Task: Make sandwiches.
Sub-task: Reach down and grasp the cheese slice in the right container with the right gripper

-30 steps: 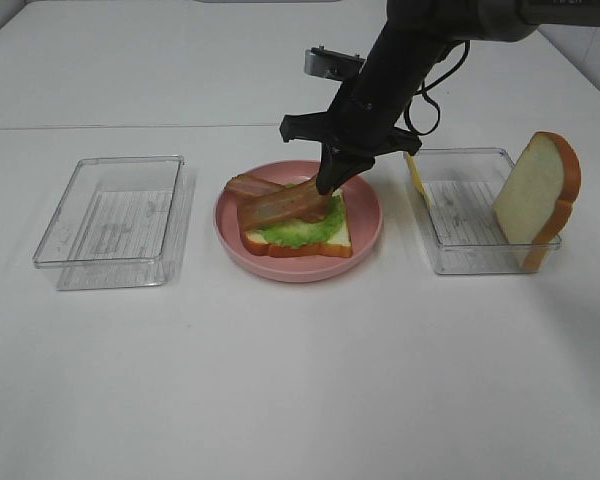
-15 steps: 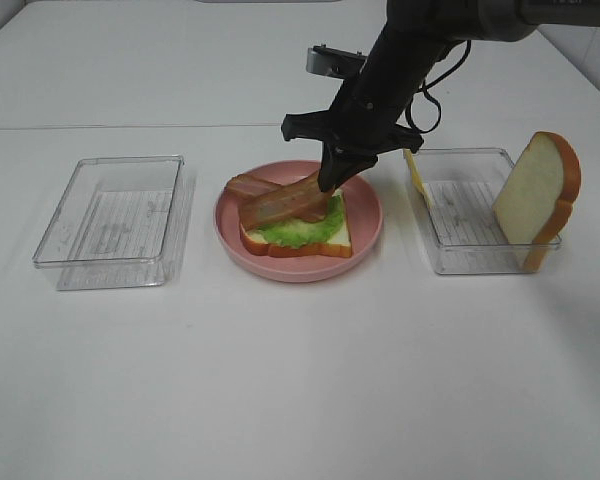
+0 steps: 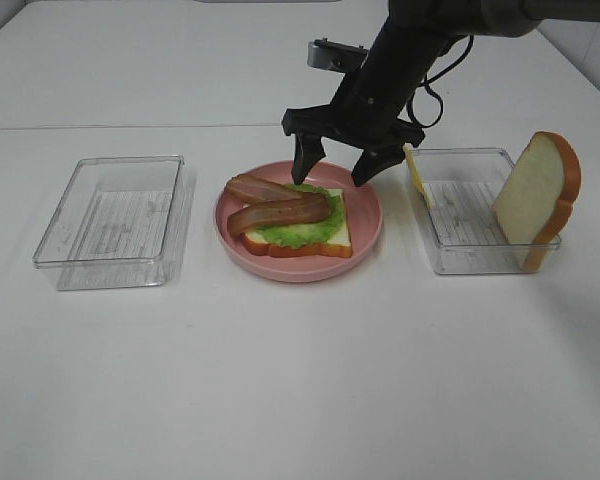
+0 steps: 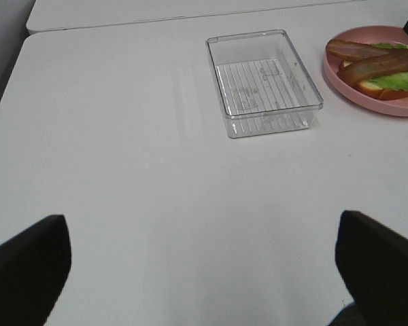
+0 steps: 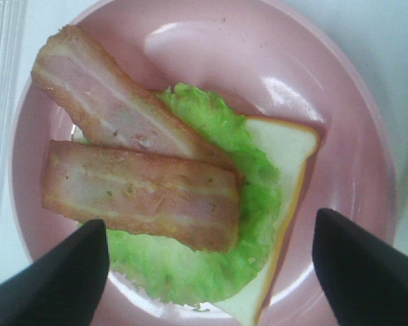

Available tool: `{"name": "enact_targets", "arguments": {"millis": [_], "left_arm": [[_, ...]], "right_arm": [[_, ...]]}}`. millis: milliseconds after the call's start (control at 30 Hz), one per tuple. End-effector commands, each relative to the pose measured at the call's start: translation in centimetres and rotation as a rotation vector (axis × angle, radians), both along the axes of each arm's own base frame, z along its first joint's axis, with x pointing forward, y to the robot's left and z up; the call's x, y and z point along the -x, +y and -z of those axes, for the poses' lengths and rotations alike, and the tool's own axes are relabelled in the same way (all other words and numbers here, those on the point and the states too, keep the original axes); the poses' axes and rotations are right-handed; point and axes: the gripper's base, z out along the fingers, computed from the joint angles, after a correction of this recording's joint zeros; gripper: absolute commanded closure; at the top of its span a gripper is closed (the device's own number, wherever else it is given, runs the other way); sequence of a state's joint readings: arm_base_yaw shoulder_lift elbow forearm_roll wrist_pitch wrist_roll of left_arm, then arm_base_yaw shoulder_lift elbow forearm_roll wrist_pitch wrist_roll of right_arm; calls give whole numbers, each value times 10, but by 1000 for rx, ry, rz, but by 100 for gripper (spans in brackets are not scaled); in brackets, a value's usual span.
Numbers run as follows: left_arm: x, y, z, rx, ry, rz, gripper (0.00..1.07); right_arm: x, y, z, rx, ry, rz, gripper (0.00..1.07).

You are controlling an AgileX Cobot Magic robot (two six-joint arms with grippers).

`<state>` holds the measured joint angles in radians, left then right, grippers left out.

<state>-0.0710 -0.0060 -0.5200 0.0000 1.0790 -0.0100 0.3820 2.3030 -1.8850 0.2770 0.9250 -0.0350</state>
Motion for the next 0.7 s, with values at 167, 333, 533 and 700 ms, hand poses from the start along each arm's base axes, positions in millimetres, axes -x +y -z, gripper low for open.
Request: {"name": "enact_targets", "arguments": {"millis": [167, 333, 533, 700], "left_arm": [[2, 0, 0, 7, -17, 8, 9], [2, 0, 0, 7, -17, 8, 9], [2, 0, 0, 7, -17, 8, 9], [2, 0, 0, 7, -17, 8, 9]], "right_arm": [[5, -2, -37, -21, -57, 13, 27], [11, -11, -63, 40, -99, 29, 27], [10, -39, -76, 247, -119, 109, 27], [1, -60, -68, 299, -83, 145, 27]]}}
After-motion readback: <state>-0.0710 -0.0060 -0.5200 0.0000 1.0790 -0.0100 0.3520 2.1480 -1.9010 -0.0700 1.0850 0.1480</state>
